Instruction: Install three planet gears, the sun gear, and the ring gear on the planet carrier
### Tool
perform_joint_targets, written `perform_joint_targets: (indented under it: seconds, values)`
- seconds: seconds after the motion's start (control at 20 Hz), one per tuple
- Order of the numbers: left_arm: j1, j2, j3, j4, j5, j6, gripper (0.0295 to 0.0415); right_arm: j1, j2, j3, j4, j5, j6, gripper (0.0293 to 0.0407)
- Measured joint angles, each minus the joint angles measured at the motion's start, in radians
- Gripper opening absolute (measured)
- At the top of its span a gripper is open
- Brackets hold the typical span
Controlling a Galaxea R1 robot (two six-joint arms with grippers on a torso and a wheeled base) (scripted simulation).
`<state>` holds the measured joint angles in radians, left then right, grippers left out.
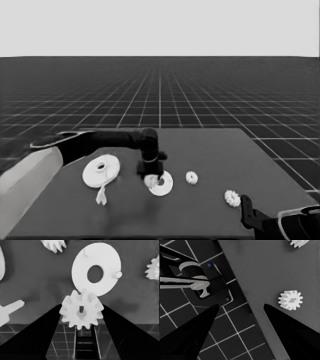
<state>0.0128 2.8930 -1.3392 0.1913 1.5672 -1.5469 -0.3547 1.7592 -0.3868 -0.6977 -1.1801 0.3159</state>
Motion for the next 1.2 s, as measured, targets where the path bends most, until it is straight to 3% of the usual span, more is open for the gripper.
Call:
perform_joint_targets:
  seconds: [0.3, 0.35, 0.45, 0.8, 0.9, 0.95, 1.2]
  values:
    - [0.000, 0.045, -0.052, -0.001, -0.001, 0.006, 0.0312, 0.000, 0.000, 0.000, 0.000, 0.000, 0.000, 0.0385]
    - [0.067, 0.051, -0.081, 0.071, -0.007, 0.028, 0.0312, 0.000, 0.000, 0.000, 0.000, 0.000, 0.000, 0.0385]
    - [0.139, 0.059, -0.124, 0.136, -0.021, 0.058, 0.0312, 0.000, 0.000, 0.000, 0.000, 0.000, 0.000, 0.0385]
    - [0.170, 0.065, -0.151, 0.167, -0.032, 0.076, 0.0312, 0.000, 0.000, 0.000, 0.000, 0.000, 0.000, 0.0385]
    - [0.170, 0.065, -0.151, 0.168, -0.032, 0.077, 0.0372, 0.000, 0.000, 0.000, 0.000, 0.000, 0.000, 0.0385]
    - [0.170, 0.065, -0.151, 0.168, -0.033, 0.077, 0.0381, 0.000, 0.000, 0.000, 0.000, 0.000, 0.000, 0.0385]
    - [0.170, 0.065, -0.151, 0.168, -0.033, 0.077, 0.0385, 0.000, 0.000, 0.000, 0.000, 0.000, 0.000, 0.0385]
